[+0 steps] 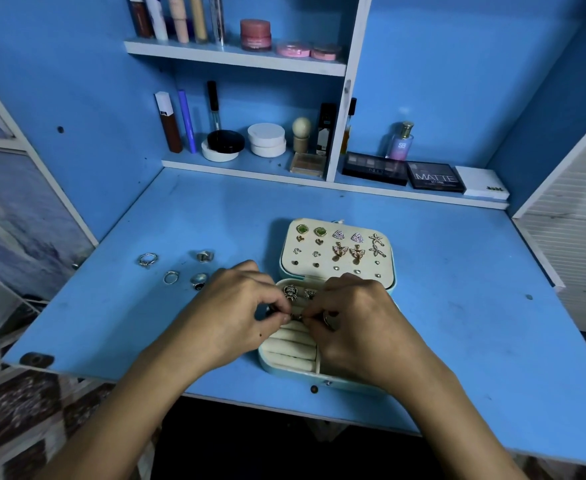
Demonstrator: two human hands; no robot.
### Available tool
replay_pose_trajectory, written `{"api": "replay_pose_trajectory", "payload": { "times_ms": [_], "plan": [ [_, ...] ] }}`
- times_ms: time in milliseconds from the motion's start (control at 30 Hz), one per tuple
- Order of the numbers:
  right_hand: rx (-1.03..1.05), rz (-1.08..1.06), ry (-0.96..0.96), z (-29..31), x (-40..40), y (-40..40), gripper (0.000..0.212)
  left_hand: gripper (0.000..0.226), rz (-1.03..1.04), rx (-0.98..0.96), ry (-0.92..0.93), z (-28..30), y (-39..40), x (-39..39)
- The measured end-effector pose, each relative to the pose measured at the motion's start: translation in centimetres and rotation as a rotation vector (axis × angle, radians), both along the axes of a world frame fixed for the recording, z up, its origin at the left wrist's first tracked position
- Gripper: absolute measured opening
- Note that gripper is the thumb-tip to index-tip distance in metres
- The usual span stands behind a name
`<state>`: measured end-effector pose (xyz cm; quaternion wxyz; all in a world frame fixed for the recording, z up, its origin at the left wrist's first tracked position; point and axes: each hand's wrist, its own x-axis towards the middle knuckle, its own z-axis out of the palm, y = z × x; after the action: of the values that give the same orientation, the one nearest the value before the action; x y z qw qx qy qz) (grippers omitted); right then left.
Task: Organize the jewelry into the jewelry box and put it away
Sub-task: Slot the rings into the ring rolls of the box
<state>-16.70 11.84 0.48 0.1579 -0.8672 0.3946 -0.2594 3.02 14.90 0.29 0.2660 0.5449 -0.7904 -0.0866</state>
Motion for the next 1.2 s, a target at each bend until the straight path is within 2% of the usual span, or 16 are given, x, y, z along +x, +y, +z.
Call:
{"api": "replay_pose_trajectory", "payload": {
  "times_ms": [100, 233, 433, 667, 867, 1000, 1133, 1200],
  "plan": [
    [0.034, 0.006, -0.011, 0.2, -0.2, 0.3, 0.015, 0.009, -0.015, -0.003, -0.019, 0.2, 0.0, 0.0],
    [0.062, -0.031, 0.019, 0.5, 0.0, 0.3, 0.017, 0.025, -0.036, 0.022, -0.010, 0.3, -0.1, 0.1],
    [0.085, -0.098, 0.030, 0.8, 0.4, 0.7, 0.020, 0.015, -0.013, 0.048, 0.037, 0.1, 0.1, 0.2],
    [0.093, -0.078, 0.027, 1.3, 1.4, -0.2, 0.029, 0.030, -0.018, 0.082, 0.101, -0.1, 0.7, 1.5],
    [0.068, -0.034, -0.012, 2.5, 3.3, -1.7, 0.018, 0.024, 0.093, -0.018, 0.117, 0.1, 1.0, 3.9],
    [0.066, -0.004, -0.033, 3.3, 5.5, -3.1, 0.022, 0.017, 0.238, -0.081, 0.034, -0.6, 0.8, 6.4],
    [0.115, 0.050, 0.038, 3.2, 8.2, -4.8, 0.025, 0.009, 0.346, -0.113, 0.002, -1.4, 0.9, 8.3],
    [0.127, 0.075, 0.091, 3.0, 9.5, -5.6, 0.026, 0.015, 0.378, -0.120, 0.012, -1.8, 1.1, 8.9]
  ]
}}
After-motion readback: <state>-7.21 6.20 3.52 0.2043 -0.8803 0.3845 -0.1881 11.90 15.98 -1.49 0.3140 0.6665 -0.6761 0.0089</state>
